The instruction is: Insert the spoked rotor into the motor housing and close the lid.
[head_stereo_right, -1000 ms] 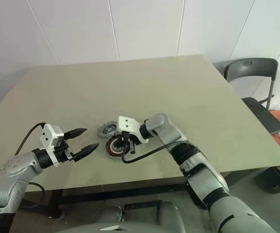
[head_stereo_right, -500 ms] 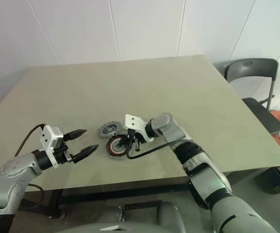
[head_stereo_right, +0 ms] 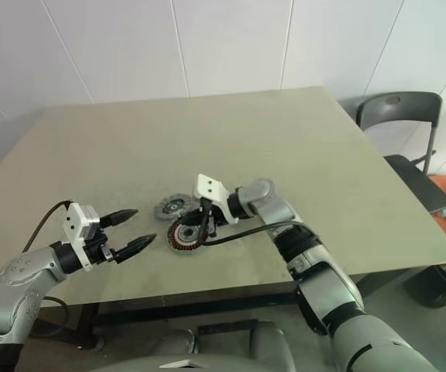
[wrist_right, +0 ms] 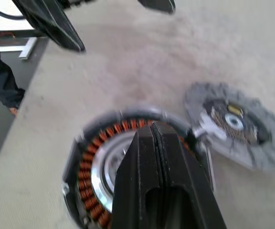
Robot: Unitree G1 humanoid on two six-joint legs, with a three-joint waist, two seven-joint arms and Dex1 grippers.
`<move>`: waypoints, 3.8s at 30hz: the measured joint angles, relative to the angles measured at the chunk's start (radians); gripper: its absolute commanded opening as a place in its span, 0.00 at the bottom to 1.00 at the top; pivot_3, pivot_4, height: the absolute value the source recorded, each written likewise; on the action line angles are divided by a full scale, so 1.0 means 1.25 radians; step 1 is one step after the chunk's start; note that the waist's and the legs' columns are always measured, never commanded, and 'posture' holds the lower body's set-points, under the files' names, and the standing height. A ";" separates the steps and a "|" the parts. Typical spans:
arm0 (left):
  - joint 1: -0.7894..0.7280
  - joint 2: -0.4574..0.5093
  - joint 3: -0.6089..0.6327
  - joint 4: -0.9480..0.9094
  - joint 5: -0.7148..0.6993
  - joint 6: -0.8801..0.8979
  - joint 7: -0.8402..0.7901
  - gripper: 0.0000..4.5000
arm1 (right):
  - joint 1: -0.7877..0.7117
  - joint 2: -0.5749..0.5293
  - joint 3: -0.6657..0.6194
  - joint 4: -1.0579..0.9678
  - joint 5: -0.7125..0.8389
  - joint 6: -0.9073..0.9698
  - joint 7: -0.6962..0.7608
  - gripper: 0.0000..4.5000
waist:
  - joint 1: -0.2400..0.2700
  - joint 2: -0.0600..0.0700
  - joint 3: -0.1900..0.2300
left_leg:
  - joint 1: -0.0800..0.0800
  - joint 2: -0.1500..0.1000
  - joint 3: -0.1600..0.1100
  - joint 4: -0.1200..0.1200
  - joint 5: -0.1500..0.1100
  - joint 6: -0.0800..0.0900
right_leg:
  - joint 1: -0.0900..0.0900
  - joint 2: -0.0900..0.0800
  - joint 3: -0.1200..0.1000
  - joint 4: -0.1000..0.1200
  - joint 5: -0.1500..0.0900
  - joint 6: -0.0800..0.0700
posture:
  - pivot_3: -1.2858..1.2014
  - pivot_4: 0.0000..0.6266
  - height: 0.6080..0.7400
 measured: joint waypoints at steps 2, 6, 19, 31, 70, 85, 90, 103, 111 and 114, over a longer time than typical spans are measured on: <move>0.001 -0.001 0.000 0.002 0.000 -0.003 -0.001 1.00 | 0.000 0.001 0.005 0.000 -0.002 -0.001 0.001 0.00 | 0.000 0.000 0.000 | 0.000 0.000 0.000 0.000 0.000 0.000 | 0.000 0.000 0.000 0.000 0.000 0.000 | 0.52 0.00 1.00; 0.011 -0.007 0.000 0.017 0.001 -0.017 -0.004 1.00 | 0.004 0.000 0.024 0.005 -0.019 -0.002 0.002 0.00 | 0.000 0.000 0.000 | 0.000 0.000 0.000 0.000 0.000 0.000 | 0.000 0.000 0.000 0.000 0.000 0.000 | 0.52 0.00 1.00; 0.012 -0.008 0.000 0.049 0.003 -0.052 -0.017 1.00 | 0.000 0.013 0.041 0.056 -0.061 -0.046 -0.021 0.00 | -0.001 0.000 0.000 | 0.001 0.000 0.000 0.000 0.000 0.000 | 0.000 0.000 0.000 0.001 0.000 0.000 | 0.52 0.00 1.00; 0.009 -0.006 0.001 0.063 0.005 -0.054 -0.018 1.00 | -0.040 0.033 -0.041 0.051 0.001 0.008 -0.047 0.00 | 0.000 0.000 0.000 | 0.000 0.000 0.000 0.000 0.000 0.000 | -0.001 0.000 0.000 0.001 0.000 0.000 | 0.52 0.00 1.00; -0.019 0.011 0.032 0.128 0.013 -0.086 -0.027 1.00 | 0.083 -0.137 -0.084 -0.260 0.122 0.204 -0.110 0.87 | -0.001 0.000 0.000 | -0.002 0.000 0.001 -0.001 0.000 0.000 | 0.000 0.000 0.000 -0.004 0.000 -0.001 | 0.52 0.00 1.00; -0.007 -0.022 0.024 0.141 0.024 -0.118 -0.012 1.00 | 0.025 -0.036 0.020 -0.068 0.030 0.031 -0.085 0.01 | 0.001 0.000 0.000 | -0.001 0.000 0.001 -0.002 0.000 0.000 | 0.000 0.000 0.000 -0.004 0.000 -0.001 | 0.52 0.00 1.00; 0.001 -0.026 0.023 0.128 0.024 -0.117 -0.004 1.00 | 0.025 -0.036 0.020 -0.032 0.019 0.002 -0.063 0.01 | 0.001 0.000 0.000 | -0.001 0.000 0.001 -0.001 0.000 0.000 | 0.000 0.000 0.000 -0.002 0.000 -0.001 | 0.52 0.00 1.00; 0.008 -0.025 0.023 0.128 0.023 -0.117 -0.003 1.00 | 0.027 -0.022 0.017 0.004 0.006 -0.022 -0.039 0.01 | 0.000 0.000 0.000 | 0.000 0.000 0.001 -0.001 0.000 0.000 | 0.000 0.000 0.000 -0.001 0.000 0.000 | 0.52 0.00 1.00; 0.011 -0.025 0.023 0.119 0.023 -0.116 0.003 1.00 | 0.033 -0.023 0.027 0.047 -0.034 -0.079 -0.042 0.01 | 0.000 0.000 0.000 | 0.000 0.000 0.001 -0.001 0.000 0.000 | 0.000 0.000 0.000 -0.001 0.000 0.000 | 0.52 0.00 1.00; 0.011 -0.025 0.023 0.113 0.023 -0.115 0.005 1.00 | 0.033 -0.017 0.018 0.054 -0.030 -0.080 -0.045 0.01 | 0.001 0.000 0.000 | 0.001 0.000 0.000 0.000 0.000 0.000 | 0.000 0.000 0.000 0.000 0.000 -0.001 | 0.52 0.00 1.00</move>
